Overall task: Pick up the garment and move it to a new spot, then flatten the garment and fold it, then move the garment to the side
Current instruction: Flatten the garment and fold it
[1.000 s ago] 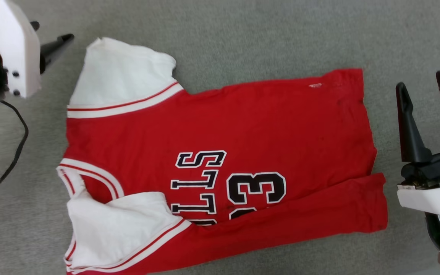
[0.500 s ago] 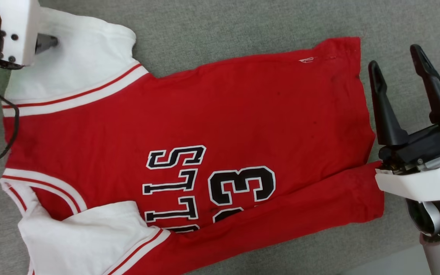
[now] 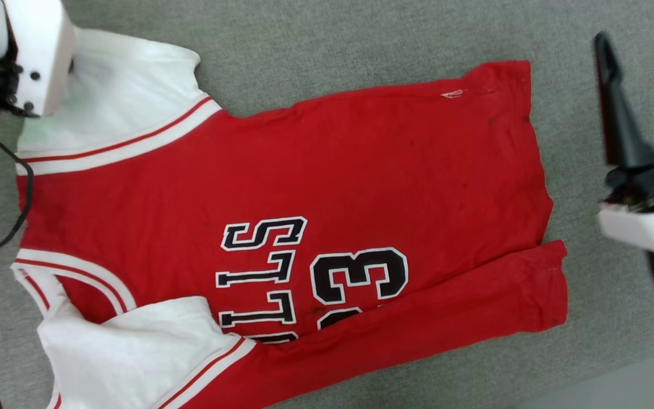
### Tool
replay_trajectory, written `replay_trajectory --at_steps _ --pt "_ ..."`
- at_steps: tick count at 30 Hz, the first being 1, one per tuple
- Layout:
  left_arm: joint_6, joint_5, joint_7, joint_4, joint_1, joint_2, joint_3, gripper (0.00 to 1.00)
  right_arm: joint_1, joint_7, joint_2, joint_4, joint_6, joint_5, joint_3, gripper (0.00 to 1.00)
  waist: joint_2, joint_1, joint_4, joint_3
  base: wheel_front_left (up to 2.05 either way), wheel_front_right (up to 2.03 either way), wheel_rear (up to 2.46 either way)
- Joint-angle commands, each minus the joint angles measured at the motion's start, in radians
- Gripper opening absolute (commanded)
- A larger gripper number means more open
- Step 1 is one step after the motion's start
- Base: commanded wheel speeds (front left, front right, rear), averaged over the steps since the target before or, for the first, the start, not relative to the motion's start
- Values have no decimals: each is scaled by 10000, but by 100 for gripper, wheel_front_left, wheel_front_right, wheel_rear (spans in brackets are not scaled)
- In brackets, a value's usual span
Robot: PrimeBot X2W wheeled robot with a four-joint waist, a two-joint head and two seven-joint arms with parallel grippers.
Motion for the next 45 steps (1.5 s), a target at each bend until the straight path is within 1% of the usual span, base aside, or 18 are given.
replay_trajectory --at_steps 1,3,5,7,10,13,14,15,18,21,26,29,33,37,38,39,40,45 --pt "-124 129 -194 -121 226 11 -114 0 -375 44 -347 -26 -4 46 -117 100 0 -2 173 -317 0 0 0" --pt "-242 88 -396 -268 303 -15 -116 0 -782 476 -849 -39 -4 89 -40 100 0 -2 291 -518 0 0 0" --pt "-315 18 -613 -427 404 -74 -104 0 -1145 1401 -1450 26 -4 354 296 100 0 -2 432 -697 0 0 0" --pt "-382 25 -807 -617 505 -48 -135 0 -1519 2869 -2002 210 -4 1058 717 100 0 -2 543 -856 0 0 0" --pt "-504 102 -993 -987 631 -35 -285 0 -2231 5325 -3116 313 -5 2205 1694 100 0 -2 730 -1008 0 0 0" --pt "-560 12 -1164 -1397 724 -64 -310 0 -2961 7262 -3969 539 -5 3294 2510 100 0 -2 910 -1056 0 0 0" --pt "-581 24 -1233 -1533 740 -81 -317 0 -3188 7837 -4155 642 -5 3628 2775 100 0 -2 972 -1054 0 0 0" --pt "-581 24 -1233 -1533 740 -81 -317 0 -3188 7837 -4155 642 -5 3628 2775 100 0 -2 972 -1054 0 0 0" --pt "-611 64 -1384 -1883 714 -153 -362 0 -3846 9489 -4574 1113 -4 4555 3517 100 0 -2 1191 -998 0 0 0" --pt "-629 -2 -1571 -2184 582 -318 -303 0 -4353 10922 -4719 1696 -4 5257 4072 100 0 -2 1414 -873 0 0 0" --pt "-659 53 -1804 -2562 333 -495 -296 0 -4799 12018 -4274 2609 -4 5913 4341 100 0 -2 1785 -602 0 0 0" --pt "-690 90 -1911 -2733 212 -543 -333 0 -4837 12291 -4087 2997 -4 5991 4572 100 0 -2 1950 -441 0 0 0" --pt "-714 -1 -2100 -2891 122 -604 -302 0 -4642 12048 -3910 3456 -4 5840 5007 100 0 -2 2096 -240 0 0 0" --pt "-737 -9 -2254 -2935 132 -552 -364 0 -4305 11760 -3829 3837 -4 6004 5566 100 0 -2 2149 -166 0 0 0" --pt "-740 -21 -2299 -2921 167 -524 -378 0 -4320 11616 -3840 3886 -4 6011 5641 78 0 -2 2145 -180 0 0 0" --pt "-737 -31 -2348 -2898 220 -497 -400 0 -4397 11422 -3866 3931 -5 6023 5642 10 0 -2 2139 -220 0 0 0" --pt "-741 -49 -2392 -2873 275 -458 -418 0 -4491 11252 -3895 3956 -7 6037 5650 0 0 -2 2127 -272 0 0 0" --pt "-738 -152 -2784 -2813 571 -315 -461 0 -4816 10142 -4016 4036 -5 6305 5479 0 0 -2 2117 -779 0 0 0"
